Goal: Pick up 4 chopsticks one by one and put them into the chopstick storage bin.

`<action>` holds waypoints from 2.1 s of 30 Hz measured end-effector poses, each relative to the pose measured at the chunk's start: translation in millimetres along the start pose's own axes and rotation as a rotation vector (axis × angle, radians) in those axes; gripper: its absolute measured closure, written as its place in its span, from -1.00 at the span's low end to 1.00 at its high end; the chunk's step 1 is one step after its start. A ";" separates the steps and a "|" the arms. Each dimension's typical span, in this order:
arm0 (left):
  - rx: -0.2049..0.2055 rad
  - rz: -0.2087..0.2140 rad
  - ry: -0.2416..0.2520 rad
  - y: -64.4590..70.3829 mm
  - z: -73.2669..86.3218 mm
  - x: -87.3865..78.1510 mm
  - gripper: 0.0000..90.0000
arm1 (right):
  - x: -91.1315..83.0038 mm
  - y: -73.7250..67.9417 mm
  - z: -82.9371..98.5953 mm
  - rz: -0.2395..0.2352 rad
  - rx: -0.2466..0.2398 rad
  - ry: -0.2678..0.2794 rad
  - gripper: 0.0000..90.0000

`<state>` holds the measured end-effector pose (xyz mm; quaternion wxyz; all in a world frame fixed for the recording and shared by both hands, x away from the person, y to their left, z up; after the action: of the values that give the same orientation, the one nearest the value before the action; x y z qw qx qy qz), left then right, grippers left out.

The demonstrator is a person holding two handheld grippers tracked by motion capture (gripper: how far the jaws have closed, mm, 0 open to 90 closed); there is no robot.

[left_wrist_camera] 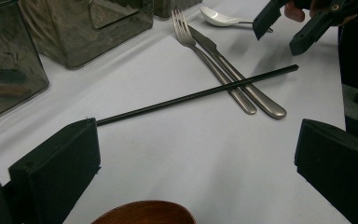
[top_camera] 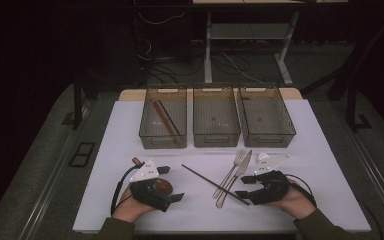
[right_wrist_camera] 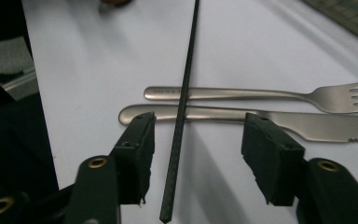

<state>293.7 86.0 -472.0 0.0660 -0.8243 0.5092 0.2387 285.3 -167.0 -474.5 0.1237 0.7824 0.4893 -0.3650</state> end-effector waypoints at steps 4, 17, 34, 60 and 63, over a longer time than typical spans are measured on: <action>0.003 0.000 -0.001 0.0 0.0 0.0 -1.00 | 6.7 -3.8 3.9 -0.011 -0.009 -0.031 0.11; 0.002 -0.002 -0.002 0.0 0.2 0.1 -1.00 | 23.6 -12.1 13.6 -0.004 -0.050 -0.119 0.39; 0.002 -0.003 -0.004 0.1 0.3 0.3 -1.00 | 26.6 -11.8 16.1 0.037 -0.094 -0.156 0.75; 0.002 -0.002 -0.002 0.4 0.4 0.7 -1.00 | 15.4 -4.5 8.3 0.066 -0.064 -0.104 0.88; 0.003 -0.001 -0.005 0.5 0.6 0.6 -1.00 | 11.8 -2.1 6.4 0.075 -0.063 -0.091 0.88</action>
<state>293.3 85.5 -472.7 0.0686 -0.8237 0.5090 0.2402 283.6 -161.5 -486.8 0.1838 0.7784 0.4648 -0.3799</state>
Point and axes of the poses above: each handheld gripper's, and its own axes: x roughly forward along the jaws, z roughly out of its underside, y roughly to its right, the point moved 8 cm from there along x, roughly forward along the jaws, and after that the axes turned 1 degree about y, right-handed, at the moved point
